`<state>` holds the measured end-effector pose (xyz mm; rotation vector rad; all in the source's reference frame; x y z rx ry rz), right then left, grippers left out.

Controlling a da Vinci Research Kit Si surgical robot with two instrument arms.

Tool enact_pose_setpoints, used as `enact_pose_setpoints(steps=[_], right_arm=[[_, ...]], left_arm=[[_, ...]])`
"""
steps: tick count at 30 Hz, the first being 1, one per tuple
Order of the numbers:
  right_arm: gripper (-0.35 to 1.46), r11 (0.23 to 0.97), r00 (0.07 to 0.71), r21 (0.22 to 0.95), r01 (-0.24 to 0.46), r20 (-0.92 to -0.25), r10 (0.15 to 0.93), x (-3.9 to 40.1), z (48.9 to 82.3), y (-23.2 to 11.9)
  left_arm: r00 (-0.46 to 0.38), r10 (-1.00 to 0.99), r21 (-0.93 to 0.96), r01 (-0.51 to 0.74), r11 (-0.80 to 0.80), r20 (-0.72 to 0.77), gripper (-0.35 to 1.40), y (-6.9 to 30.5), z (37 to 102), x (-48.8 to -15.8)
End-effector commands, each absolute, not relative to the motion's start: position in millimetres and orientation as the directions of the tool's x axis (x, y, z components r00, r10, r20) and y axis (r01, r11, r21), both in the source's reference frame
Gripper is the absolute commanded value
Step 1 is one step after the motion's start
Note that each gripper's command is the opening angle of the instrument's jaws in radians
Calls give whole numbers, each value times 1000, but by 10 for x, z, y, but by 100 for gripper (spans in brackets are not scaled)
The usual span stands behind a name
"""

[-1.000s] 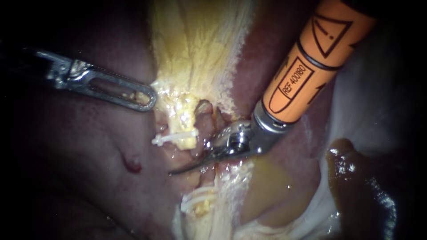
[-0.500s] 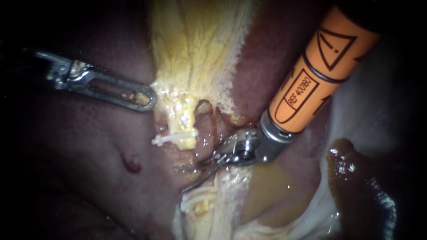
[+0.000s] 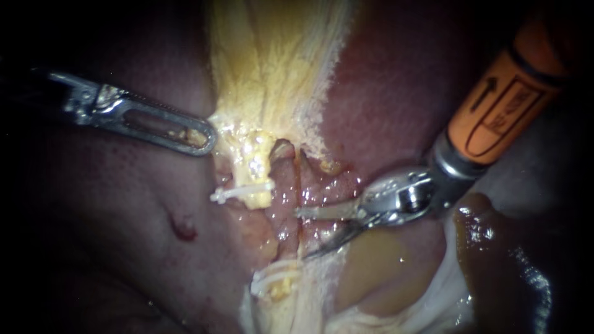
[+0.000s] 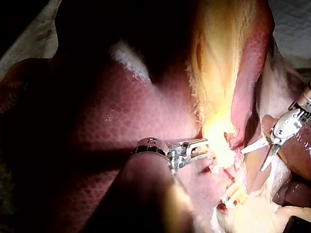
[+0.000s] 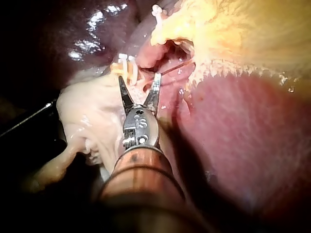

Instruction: Go back from the cut left tube

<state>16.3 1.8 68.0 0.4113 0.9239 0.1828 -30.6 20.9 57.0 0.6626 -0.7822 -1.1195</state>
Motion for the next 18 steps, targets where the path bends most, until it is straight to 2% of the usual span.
enact_pose_setpoints(steps=[1, 8, 18], right_arm=[[145, 916, 600, 400, 15, -737, 312, 155, 675, 23], [145, 937, 622, 348, -20, -730, 285, 114, 645, 52], [145, 931, 613, 364, 1, -736, 287, 94, 634, 63]], left_arm=[[233, -950, 796, 523, 304, 210, -35, 209, 569, -306], [234, -949, 796, 523, 305, 210, -35, 209, 570, -306], [234, -949, 796, 523, 305, 210, -35, 210, 572, -306]])
